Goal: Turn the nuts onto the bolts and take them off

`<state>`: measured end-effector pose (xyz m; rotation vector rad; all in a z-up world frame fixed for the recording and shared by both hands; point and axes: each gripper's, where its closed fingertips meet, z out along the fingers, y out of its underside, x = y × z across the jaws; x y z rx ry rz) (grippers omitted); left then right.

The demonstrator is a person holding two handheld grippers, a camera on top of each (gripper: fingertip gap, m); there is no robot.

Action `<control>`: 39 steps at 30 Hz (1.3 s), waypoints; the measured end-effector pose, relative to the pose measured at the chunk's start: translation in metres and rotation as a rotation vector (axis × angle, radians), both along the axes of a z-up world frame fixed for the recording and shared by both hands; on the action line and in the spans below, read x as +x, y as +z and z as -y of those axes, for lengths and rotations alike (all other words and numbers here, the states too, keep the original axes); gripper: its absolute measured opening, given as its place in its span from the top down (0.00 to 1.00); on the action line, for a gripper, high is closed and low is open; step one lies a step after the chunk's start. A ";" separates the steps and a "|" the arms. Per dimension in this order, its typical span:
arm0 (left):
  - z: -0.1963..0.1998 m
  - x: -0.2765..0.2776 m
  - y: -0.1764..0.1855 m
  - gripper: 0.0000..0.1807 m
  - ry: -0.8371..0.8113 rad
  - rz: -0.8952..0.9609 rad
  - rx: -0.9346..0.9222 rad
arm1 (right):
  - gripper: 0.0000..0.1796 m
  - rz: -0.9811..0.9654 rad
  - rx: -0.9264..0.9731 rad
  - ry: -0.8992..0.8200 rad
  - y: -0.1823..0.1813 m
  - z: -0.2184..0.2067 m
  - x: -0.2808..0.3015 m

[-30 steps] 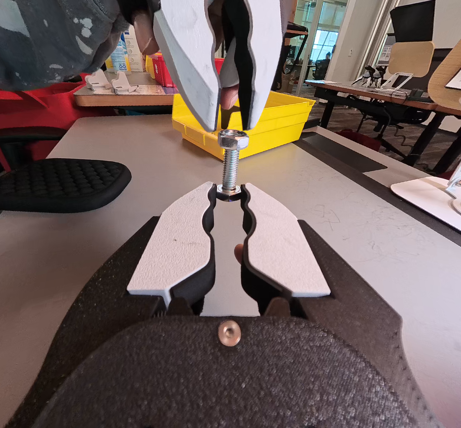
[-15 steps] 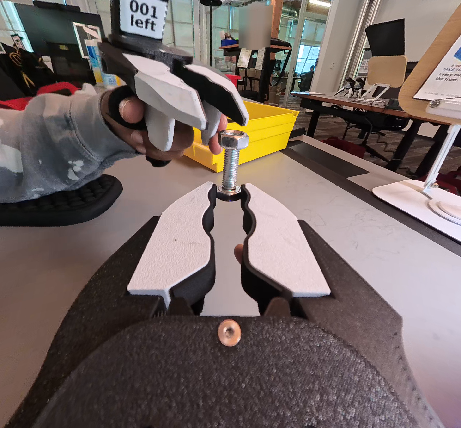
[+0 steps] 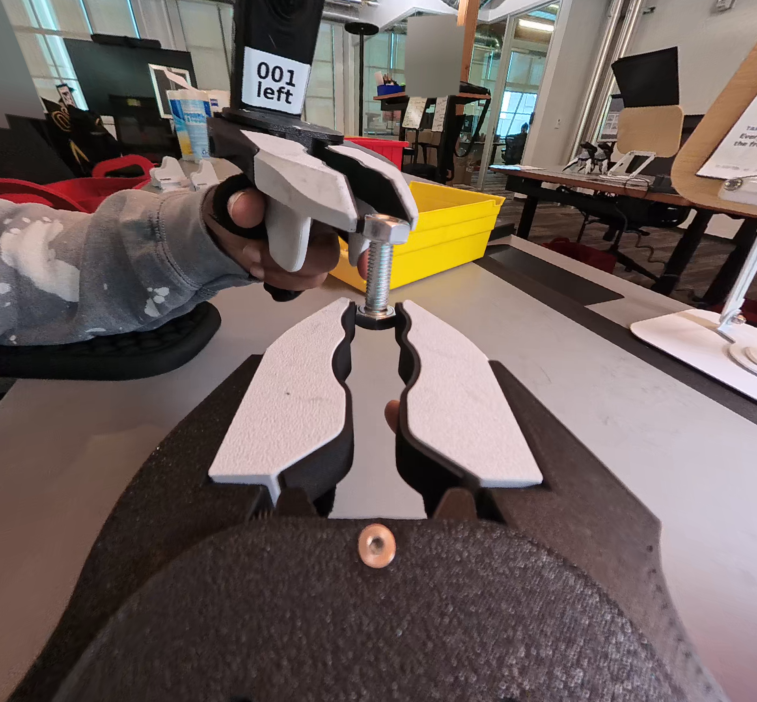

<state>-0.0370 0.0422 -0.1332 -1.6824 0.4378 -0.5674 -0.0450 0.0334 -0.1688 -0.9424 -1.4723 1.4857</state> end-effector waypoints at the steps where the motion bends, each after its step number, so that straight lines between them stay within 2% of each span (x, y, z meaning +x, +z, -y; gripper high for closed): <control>1: 0.001 0.000 0.001 0.88 -0.004 0.001 0.004 | 0.90 -0.008 -0.003 0.004 0.002 0.001 0.001; 10: 0.009 0.004 0.007 0.88 -0.029 -0.002 0.025 | 0.90 -0.073 -0.018 0.029 0.013 0.004 0.007; 15: 0.011 0.005 0.015 0.88 -0.041 0.056 0.044 | 0.90 -0.063 -0.006 0.017 0.011 0.003 0.005; 29: 0.014 0.002 0.012 0.91 -0.055 0.088 0.042 | 0.90 -0.122 0.000 0.057 0.022 0.011 0.012; 39: 0.017 0.011 0.015 0.89 -0.102 0.110 0.054 | 0.90 -0.113 0.011 0.046 0.020 0.012 0.010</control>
